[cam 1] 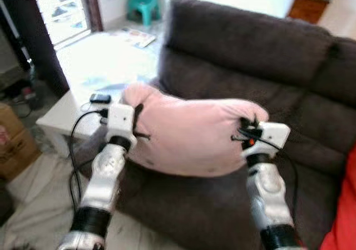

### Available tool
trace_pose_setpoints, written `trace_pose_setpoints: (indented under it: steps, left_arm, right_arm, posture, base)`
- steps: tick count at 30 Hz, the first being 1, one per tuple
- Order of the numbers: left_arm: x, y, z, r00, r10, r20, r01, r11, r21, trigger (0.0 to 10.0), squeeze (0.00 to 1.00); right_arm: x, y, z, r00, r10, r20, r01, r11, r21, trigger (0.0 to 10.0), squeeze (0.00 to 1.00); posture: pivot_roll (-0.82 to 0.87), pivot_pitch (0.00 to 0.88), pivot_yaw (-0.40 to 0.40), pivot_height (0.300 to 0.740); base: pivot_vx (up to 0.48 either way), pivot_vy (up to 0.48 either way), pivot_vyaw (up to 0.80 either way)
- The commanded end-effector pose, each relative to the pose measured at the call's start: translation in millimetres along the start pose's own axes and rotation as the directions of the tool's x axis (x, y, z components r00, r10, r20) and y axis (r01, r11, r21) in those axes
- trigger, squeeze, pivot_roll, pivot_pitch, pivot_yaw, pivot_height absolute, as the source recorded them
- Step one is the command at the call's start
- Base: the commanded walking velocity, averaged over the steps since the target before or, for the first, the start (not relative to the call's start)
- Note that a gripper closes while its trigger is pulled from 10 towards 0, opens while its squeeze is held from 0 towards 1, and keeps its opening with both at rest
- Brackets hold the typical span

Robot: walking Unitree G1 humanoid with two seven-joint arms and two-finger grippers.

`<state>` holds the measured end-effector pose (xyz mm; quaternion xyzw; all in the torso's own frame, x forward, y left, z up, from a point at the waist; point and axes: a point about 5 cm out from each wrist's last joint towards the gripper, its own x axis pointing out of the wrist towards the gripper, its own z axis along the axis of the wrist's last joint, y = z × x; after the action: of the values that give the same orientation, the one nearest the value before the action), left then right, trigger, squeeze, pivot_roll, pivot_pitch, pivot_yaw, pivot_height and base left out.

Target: Move the pillow to the sofa from floor

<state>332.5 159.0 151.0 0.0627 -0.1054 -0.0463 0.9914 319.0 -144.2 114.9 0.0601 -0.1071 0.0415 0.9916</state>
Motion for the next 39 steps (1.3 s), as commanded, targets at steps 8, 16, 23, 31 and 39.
trace_pose_setpoints:
  steps: [8, 16, 23, 31, 39]
  left_arm:
    - [5.0, -6.7, 16.5, 0.997, -0.001, 0.08, 0.003, 1.0, -0.022, 10.0, 0.0]
    - [5.2, -7.2, 16.2, 0.997, 0.001, 0.079, 0.001, 1.0, -0.025, 10.0, 0.0]
    - [6.1, -12.5, 7.9, 0.999, -0.031, 0.019, 0.033, 0.995, -0.094, 10.0, 0.0]
    - [9.0, -9.3, 6.8, 1.0, -0.003, -0.009, 0.001, 0.973, -0.231, 10.0, 0.0]
    - [12.0, -15.3, 8.0, 0.996, -0.087, -0.035, 0.065, 0.909, -0.412, 10.0, 0.0]
  right_arm:
    - [3.5, -9.2, 11.4, 0.999, -0.013, 0.038, 0.014, 1.0, -0.005, 10.0, 0.0]
    - [3.4, -14.0, 9.5, 0.999, -0.035, 0.018, 0.035, 0.999, -0.008, 10.0, 0.0]
    - [5.0, -19.0, 7.0, 0.998, -0.068, -0.008, 0.068, 0.997, -0.034, 10.0, 0.0]
    - [31.6, -25.2, 23.3, 0.997, -0.082, 0.009, 0.082, 0.994, -0.075, 10.0, 0.0]
    - [75.2, -1.7, 47.8, 1.0, -0.001, -0.014, 0.0, 0.993, -0.12, 10.0, 0.0]
  posture:
    - [0.14, 0.0, -0.077, 0.74]
    - [0.14, 0.0, -0.08, 0.74]
    - [0.13, 0.0, -0.08, 0.74]
    - [0.13, 0.0, -0.084, 0.74]
    - [0.15, 0.0, -0.104, 0.74]
  base:
    - [0.311, 0.0, 0.4]
    - [0.311, 0.0, 0.0]
    - [0.172, 0.0, 0.0]
    - [0.0, 0.0, 0.0]
    - [0.0, 0.0, 0.0]
